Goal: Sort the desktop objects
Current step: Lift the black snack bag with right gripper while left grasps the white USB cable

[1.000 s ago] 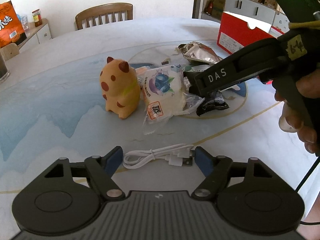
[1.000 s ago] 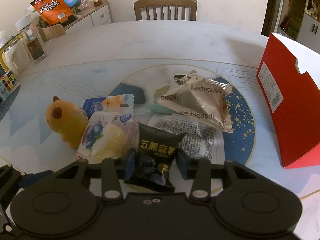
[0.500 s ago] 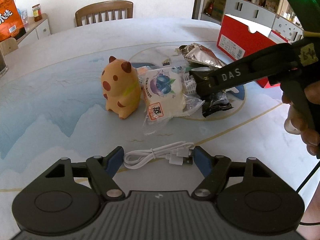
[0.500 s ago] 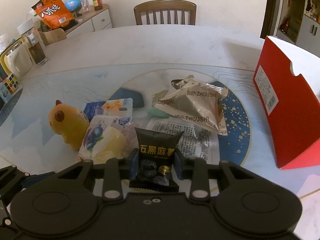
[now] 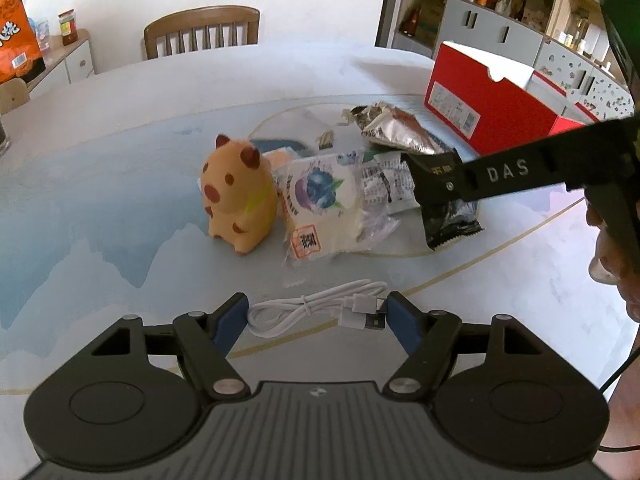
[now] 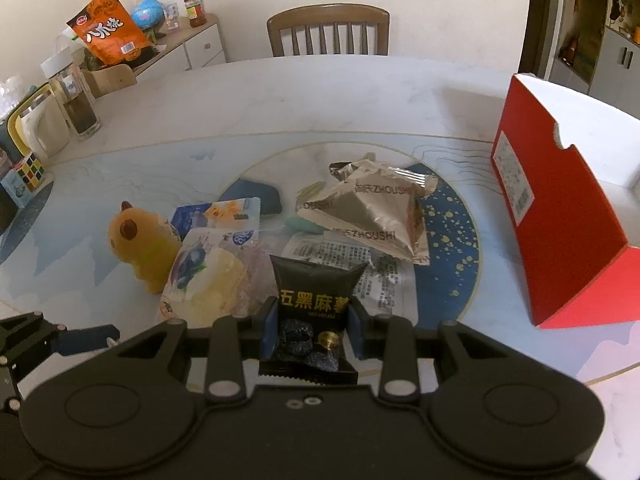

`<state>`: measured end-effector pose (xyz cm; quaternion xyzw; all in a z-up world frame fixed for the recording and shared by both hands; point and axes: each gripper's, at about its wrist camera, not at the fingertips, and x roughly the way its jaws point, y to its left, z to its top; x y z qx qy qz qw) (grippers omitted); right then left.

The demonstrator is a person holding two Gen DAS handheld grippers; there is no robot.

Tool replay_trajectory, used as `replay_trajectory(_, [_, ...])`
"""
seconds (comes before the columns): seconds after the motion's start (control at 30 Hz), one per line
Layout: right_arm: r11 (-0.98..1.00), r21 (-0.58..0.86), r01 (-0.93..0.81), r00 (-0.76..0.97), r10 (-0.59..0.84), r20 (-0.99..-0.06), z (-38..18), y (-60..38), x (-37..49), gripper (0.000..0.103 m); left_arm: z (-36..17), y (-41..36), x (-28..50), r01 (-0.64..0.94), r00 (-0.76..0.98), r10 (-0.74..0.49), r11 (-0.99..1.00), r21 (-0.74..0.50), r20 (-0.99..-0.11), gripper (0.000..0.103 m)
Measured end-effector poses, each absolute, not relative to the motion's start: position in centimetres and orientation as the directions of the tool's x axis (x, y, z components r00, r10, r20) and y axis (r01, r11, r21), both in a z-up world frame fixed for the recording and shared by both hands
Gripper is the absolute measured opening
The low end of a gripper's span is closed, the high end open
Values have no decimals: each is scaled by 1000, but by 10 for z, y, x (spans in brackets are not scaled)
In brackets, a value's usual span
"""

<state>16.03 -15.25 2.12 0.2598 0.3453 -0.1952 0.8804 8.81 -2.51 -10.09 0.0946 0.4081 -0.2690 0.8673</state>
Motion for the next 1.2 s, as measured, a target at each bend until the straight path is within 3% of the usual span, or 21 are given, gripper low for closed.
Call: replay_trajectory(1.2, [792, 317, 522, 729, -221, -648, 83, -225, 69, 34, 6, -89, 116, 630, 562, -509, 774, -61, -652, 75])
